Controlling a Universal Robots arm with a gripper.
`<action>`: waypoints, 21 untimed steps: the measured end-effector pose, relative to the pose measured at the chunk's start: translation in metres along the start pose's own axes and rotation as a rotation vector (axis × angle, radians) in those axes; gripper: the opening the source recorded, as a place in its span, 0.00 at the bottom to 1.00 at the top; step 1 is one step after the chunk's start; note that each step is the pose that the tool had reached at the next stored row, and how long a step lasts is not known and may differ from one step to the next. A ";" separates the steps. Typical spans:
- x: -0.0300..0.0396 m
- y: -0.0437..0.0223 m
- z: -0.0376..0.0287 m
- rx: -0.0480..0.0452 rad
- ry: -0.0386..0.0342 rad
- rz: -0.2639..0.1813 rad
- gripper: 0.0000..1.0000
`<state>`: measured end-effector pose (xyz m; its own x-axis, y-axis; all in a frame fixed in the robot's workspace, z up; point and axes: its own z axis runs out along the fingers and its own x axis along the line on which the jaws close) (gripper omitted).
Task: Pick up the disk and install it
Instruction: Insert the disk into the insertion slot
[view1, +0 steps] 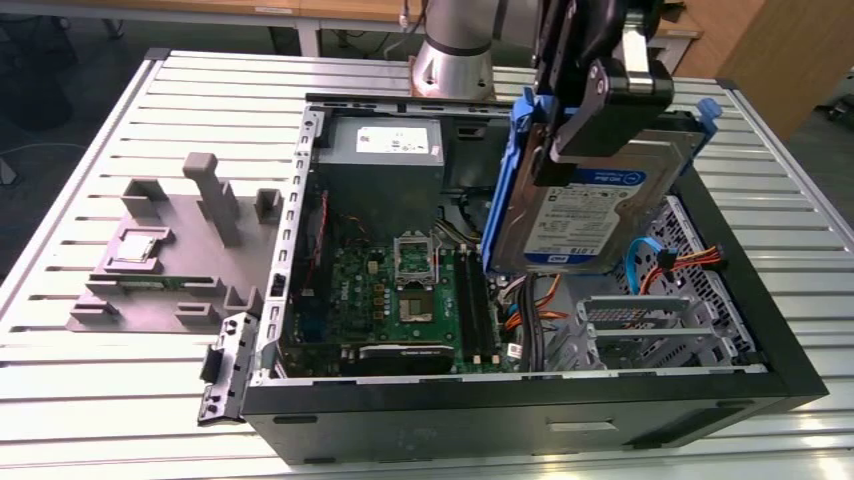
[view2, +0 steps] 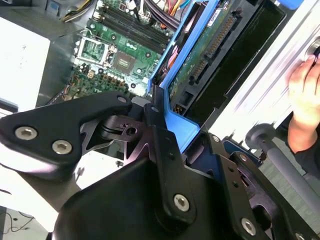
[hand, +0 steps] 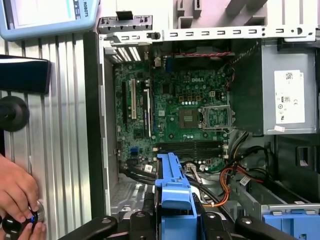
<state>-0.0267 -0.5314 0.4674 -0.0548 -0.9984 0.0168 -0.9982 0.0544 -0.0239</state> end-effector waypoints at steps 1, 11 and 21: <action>0.0008 -0.0009 0.0002 0.0000 -0.0001 0.000 0.37; 0.0087 -0.0084 0.0019 0.0000 0.0000 0.000 0.37; 0.0102 -0.0132 0.0034 0.0000 -0.0001 0.000 0.37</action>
<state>-0.0140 -0.5424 0.4645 -0.0548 -0.9984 0.0167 -0.9982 0.0544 -0.0240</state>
